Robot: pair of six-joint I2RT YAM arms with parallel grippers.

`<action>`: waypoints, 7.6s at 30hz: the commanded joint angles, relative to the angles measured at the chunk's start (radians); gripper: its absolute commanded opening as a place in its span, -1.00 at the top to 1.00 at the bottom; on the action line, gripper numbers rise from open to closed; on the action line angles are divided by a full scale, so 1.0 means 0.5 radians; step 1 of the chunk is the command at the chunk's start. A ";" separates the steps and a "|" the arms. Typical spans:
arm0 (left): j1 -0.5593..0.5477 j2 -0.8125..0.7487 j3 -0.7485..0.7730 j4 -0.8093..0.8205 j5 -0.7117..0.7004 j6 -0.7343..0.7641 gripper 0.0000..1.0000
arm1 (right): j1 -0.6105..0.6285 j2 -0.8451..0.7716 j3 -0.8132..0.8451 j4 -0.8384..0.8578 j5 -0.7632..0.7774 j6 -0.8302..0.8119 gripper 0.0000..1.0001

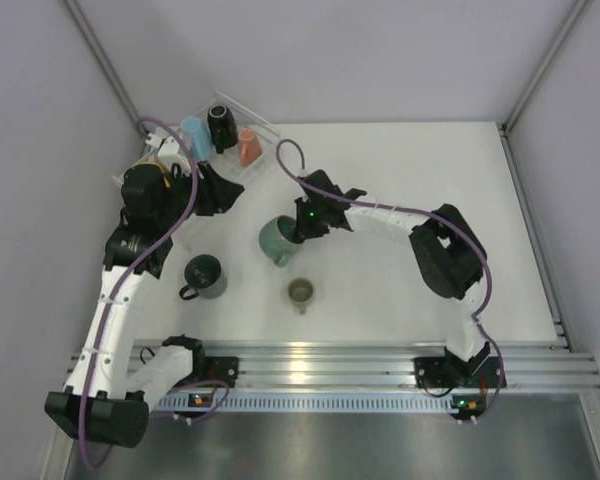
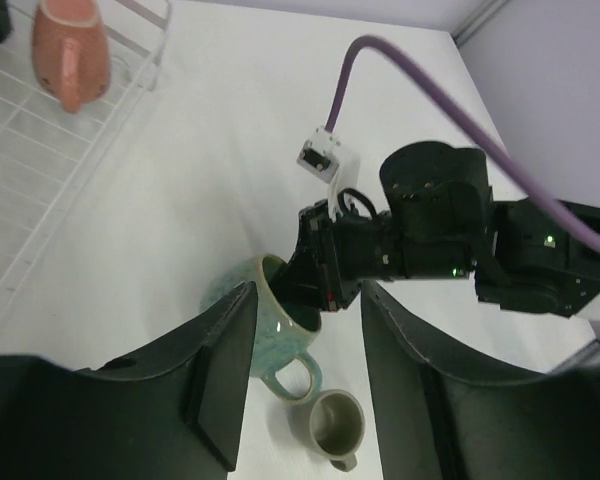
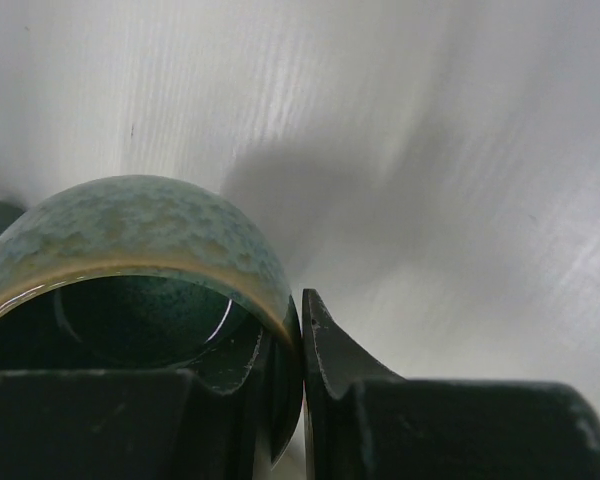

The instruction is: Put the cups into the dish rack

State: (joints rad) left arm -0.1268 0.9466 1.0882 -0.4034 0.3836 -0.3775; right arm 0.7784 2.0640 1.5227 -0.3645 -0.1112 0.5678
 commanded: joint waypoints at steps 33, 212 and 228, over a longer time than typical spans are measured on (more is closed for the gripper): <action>-0.354 0.322 -0.483 1.684 0.825 -1.472 -0.26 | -0.501 -1.290 -0.876 2.014 -0.388 0.687 1.00; 0.186 0.414 0.140 0.138 -0.120 0.114 0.11 | 0.311 -0.904 -0.842 0.118 0.173 -0.372 -0.01; 0.186 0.276 0.020 0.129 -0.172 0.086 0.11 | 0.437 -0.701 -0.846 0.217 0.201 -0.280 0.23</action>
State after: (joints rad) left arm -0.0345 1.1149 1.1019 -0.3668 0.2886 -0.3206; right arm 0.9791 1.7107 1.0500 -0.3134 -0.0246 0.4149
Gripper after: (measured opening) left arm 0.447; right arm 0.408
